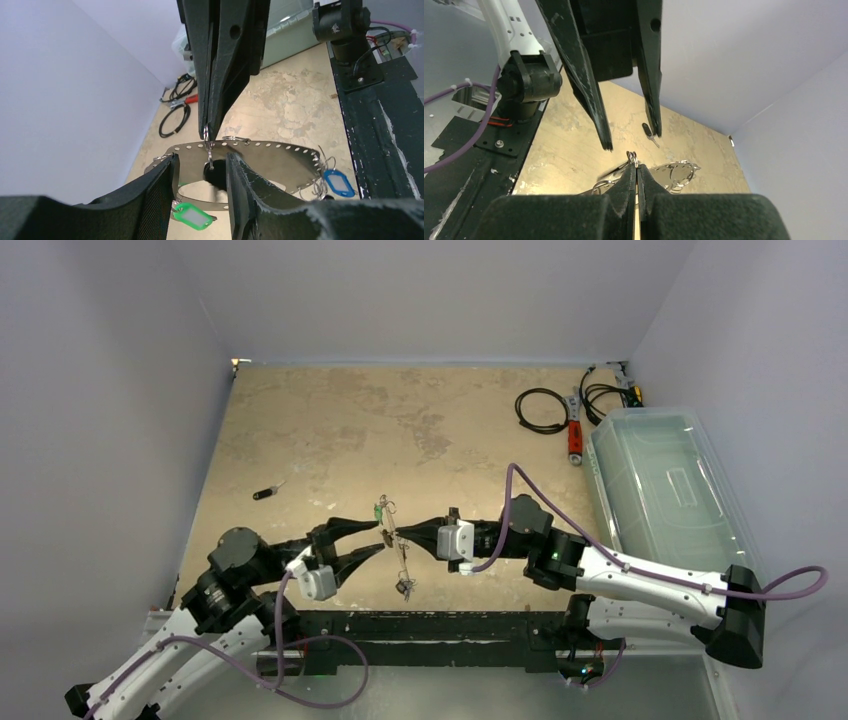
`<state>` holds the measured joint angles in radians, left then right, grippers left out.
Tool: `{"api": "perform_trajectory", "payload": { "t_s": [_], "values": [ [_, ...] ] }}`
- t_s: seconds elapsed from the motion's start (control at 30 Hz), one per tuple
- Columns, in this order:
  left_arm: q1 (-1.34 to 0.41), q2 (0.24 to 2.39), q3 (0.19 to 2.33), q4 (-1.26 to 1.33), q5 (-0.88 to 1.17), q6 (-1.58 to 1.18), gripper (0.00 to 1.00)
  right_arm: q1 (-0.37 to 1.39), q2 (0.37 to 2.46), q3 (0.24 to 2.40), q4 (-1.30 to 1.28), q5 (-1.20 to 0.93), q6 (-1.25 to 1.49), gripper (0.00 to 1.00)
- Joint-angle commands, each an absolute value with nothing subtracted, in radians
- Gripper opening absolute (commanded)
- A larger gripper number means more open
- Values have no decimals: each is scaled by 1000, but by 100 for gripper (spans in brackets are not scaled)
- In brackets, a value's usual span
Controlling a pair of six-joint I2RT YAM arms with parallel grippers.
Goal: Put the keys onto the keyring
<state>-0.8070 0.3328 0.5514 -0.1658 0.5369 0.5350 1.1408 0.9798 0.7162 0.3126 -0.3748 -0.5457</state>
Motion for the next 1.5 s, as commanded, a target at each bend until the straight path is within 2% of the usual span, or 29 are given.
{"api": "perform_trajectory", "payload": {
  "t_s": [0.0,0.37,0.77,1.47],
  "values": [
    [-804,293,550,-124,615,551,40,1141,963,721,404,-329,-542,0],
    [-790,413,572,-125,636,541,31,1141,968,725,402,-339,-547,0],
    [-769,406,555,-83,575,506,28,1141,972,733,387,-369,-551,0],
    [-722,458,558,-51,660,484,19,1141,1003,752,383,-413,-545,0]
  ]
}}
